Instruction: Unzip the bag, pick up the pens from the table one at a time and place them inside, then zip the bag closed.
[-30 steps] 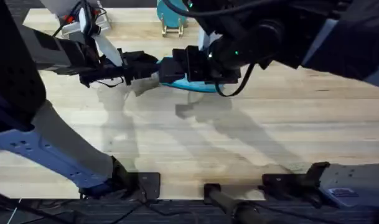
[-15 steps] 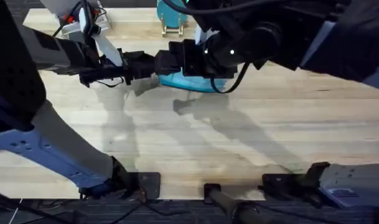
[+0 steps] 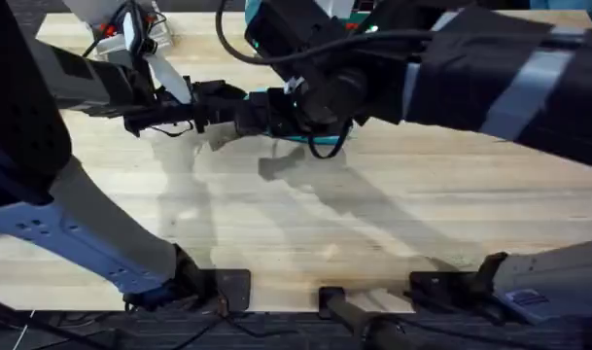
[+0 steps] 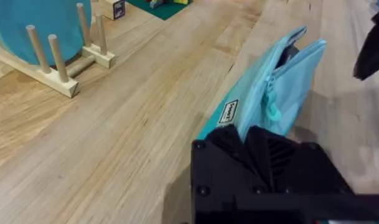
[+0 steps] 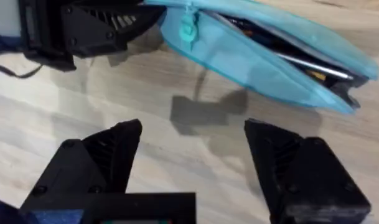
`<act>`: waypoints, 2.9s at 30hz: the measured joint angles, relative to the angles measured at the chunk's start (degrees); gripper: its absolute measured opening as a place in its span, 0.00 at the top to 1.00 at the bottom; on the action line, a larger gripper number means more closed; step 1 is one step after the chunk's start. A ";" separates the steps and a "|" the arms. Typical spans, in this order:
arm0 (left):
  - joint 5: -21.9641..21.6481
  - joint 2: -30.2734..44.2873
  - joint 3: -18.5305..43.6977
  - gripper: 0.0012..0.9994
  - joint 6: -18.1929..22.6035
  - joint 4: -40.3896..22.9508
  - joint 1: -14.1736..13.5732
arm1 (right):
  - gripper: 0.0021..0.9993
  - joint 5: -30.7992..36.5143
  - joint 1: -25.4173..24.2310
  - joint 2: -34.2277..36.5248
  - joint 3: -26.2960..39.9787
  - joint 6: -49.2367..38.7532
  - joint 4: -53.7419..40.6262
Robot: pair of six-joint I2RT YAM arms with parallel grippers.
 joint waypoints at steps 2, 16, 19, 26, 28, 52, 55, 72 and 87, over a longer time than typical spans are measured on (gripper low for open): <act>-0.02 0.00 0.00 0.96 0.00 0.00 0.00 | 0.00 0.48 0.00 0.69 0.02 0.00 1.13; -0.02 0.00 0.00 0.96 0.00 0.00 0.00 | 0.04 2.90 0.00 2.27 0.28 -0.02 7.70; -0.02 0.00 0.00 0.96 0.00 0.00 0.00 | 0.05 3.05 0.00 3.34 0.31 -0.01 8.94; -0.02 0.00 0.00 0.96 0.00 -0.66 0.11 | 0.06 5.27 0.00 5.28 0.31 0.06 8.95; -0.02 0.00 0.00 0.96 0.00 -0.84 0.13 | 0.05 6.24 0.04 5.47 0.31 0.17 9.64; -0.04 0.00 0.00 0.96 0.00 -0.87 0.15 | 0.08 12.17 0.59 12.63 7.52 0.26 9.38; -0.04 0.00 0.00 0.96 0.00 -0.87 0.15 | 0.08 12.78 0.61 12.95 7.91 0.44 9.36; -0.04 0.00 0.00 0.96 0.00 -0.94 0.15 | 0.10 15.06 0.63 14.95 7.96 0.78 8.95; -0.39 0.00 0.00 0.96 0.00 -1.05 0.15 | 0.24 18.03 0.87 15.97 8.26 1.05 8.71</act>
